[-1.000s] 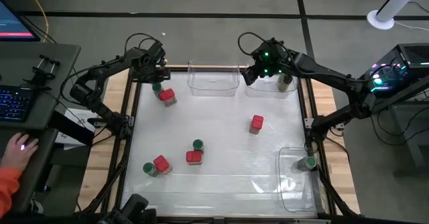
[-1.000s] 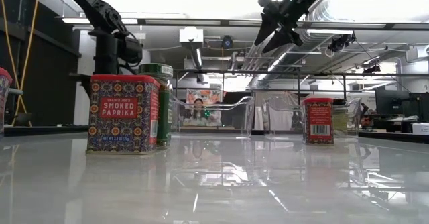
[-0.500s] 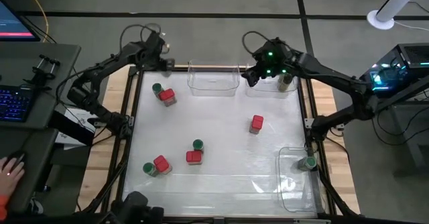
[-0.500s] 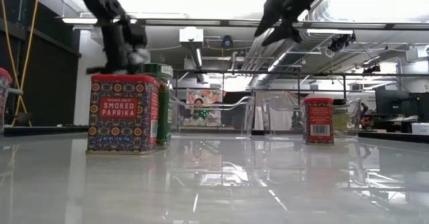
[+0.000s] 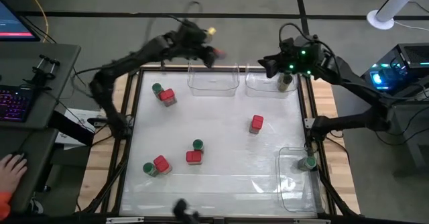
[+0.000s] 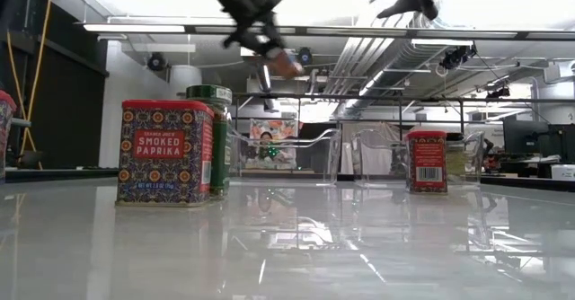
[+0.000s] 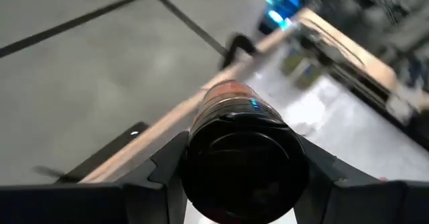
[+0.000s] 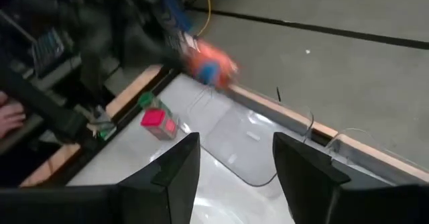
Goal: Sort spices by type
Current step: Put the black seasoning bottle into the top right transparent bin
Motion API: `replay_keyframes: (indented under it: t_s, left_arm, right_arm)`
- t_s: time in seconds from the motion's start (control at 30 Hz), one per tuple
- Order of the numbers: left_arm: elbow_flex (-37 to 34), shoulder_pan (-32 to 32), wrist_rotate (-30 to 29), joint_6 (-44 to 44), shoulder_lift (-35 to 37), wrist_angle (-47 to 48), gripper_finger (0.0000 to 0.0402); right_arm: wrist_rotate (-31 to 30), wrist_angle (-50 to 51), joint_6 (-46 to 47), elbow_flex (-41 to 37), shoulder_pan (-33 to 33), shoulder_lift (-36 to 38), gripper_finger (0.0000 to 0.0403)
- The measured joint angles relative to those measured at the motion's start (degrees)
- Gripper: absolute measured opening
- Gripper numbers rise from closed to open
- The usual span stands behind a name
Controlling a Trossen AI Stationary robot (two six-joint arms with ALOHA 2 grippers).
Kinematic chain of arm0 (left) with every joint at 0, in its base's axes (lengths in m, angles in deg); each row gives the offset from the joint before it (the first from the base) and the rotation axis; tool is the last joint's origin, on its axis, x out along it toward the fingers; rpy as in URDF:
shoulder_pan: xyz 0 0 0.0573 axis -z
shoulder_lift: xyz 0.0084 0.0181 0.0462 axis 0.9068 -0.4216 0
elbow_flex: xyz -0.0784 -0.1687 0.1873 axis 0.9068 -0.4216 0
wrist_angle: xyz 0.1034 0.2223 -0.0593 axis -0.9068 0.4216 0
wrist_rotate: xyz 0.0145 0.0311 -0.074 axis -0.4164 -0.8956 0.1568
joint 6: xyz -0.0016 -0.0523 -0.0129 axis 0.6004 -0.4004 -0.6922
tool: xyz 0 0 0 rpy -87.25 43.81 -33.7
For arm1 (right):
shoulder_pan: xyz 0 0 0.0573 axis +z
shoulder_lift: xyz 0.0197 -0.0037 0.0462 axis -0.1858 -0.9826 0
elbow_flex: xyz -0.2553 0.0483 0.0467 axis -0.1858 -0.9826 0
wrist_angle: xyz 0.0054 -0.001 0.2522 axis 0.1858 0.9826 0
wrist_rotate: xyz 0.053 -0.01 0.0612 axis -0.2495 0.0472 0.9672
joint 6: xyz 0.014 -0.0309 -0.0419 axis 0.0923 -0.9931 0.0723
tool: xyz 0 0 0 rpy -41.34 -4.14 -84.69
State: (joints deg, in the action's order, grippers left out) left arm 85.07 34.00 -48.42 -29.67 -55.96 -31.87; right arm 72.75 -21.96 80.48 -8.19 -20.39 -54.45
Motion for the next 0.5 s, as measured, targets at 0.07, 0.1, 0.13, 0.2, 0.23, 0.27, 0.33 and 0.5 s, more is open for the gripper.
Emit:
replay_keyframes:
  t_s: [0.07, 0.1, 0.13, 0.2, 0.23, 0.27, 0.33, 0.5]
  left_arm:
    - [4.12, 2.40, 0.08, 1.28, -4.78, -1.00, 0.0163]
    - [6.13, 3.54, 0.13, 1.63, -7.13, -1.93, 0.0163]
    - [7.90, 4.46, 0.51, 1.66, -9.29, -3.27, 0.0163]
    - [11.13, 5.86, 1.87, 1.43, -13.47, -6.34, 0.0163]
    - [12.52, 6.40, 2.64, 1.29, -15.32, -7.34, 0.0163]
    - [13.71, 6.90, 3.32, 1.17, -17.19, -8.33, 0.0163]
    - [16.04, 7.76, 4.10, 1.11, -20.75, -10.14, 0.0163]
    - [19.83, 9.27, 4.22, 1.86, -27.49, -11.53, 0.0163]
  right_arm:
    - [-0.45, 0.00, 0.66, 0.00, 0.00, 0.56, 0.0184]
    - [-0.55, -0.02, 0.66, 0.00, 0.00, 0.68, 0.0184]
    - [-0.55, -0.02, 0.68, 0.00, 0.00, 0.81, 0.0184]
    - [-0.63, -0.09, 1.38, 0.00, 0.02, 0.90, 0.0184]
    - [-0.90, -0.26, 1.99, 0.00, 0.02, 0.91, 0.0184]
    - [-1.24, -0.42, 2.37, 0.00, 0.02, 0.90, 0.0184]
    - [-2.29, -0.84, 3.22, 0.00, 0.02, 0.88, 0.0184]
    - [-2.54, -3.06, 3.49, 0.00, 0.00, 0.88, 0.0184]
